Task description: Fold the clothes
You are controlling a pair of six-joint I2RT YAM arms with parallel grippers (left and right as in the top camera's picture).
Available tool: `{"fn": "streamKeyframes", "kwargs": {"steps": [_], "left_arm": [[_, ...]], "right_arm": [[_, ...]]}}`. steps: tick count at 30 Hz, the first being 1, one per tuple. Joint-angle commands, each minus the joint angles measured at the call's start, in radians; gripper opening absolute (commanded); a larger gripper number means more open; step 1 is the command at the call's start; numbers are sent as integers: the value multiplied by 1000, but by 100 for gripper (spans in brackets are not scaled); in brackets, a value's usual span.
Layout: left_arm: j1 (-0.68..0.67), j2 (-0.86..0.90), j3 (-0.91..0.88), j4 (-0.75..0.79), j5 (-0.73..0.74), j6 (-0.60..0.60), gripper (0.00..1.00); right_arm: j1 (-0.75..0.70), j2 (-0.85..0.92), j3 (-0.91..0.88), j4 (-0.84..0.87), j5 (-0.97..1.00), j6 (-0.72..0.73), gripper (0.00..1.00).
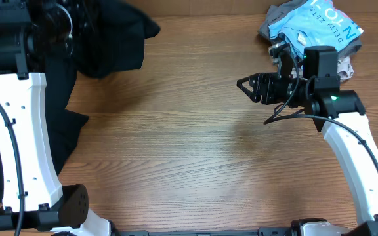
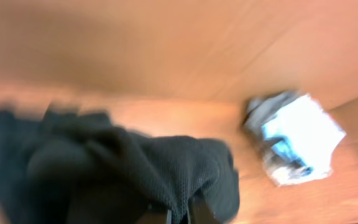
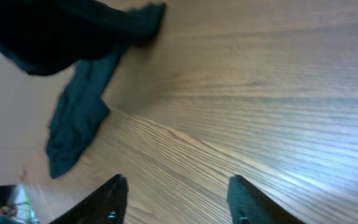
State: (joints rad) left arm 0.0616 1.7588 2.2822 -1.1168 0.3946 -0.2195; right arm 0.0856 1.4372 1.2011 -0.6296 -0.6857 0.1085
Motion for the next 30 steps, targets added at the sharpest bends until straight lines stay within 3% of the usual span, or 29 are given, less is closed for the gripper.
{"fn": "streamKeyframes", "kwargs": {"steps": [1,6,12,16,26,30], "left_arm": [[-21,-34,95,116,196,-113,4],[-30,-34,118,395,343,-338,4],[-65,-34,118,663,365,-553,4],[-108,-34,118,715,364,-570,4],[-175,-34,118,713,358,-570,4],[-177,-34,118,708,364,-570,4]], "right_arm": [[-3,-54,44,10,-86,-7,61],[-1,-68,44,26,-154,-4,62],[5,-69,44,50,-217,-5,61],[34,-68,44,82,-175,-5,62],[229,-66,44,110,51,-85,81],[306,-59,44,159,65,-88,84]]}}
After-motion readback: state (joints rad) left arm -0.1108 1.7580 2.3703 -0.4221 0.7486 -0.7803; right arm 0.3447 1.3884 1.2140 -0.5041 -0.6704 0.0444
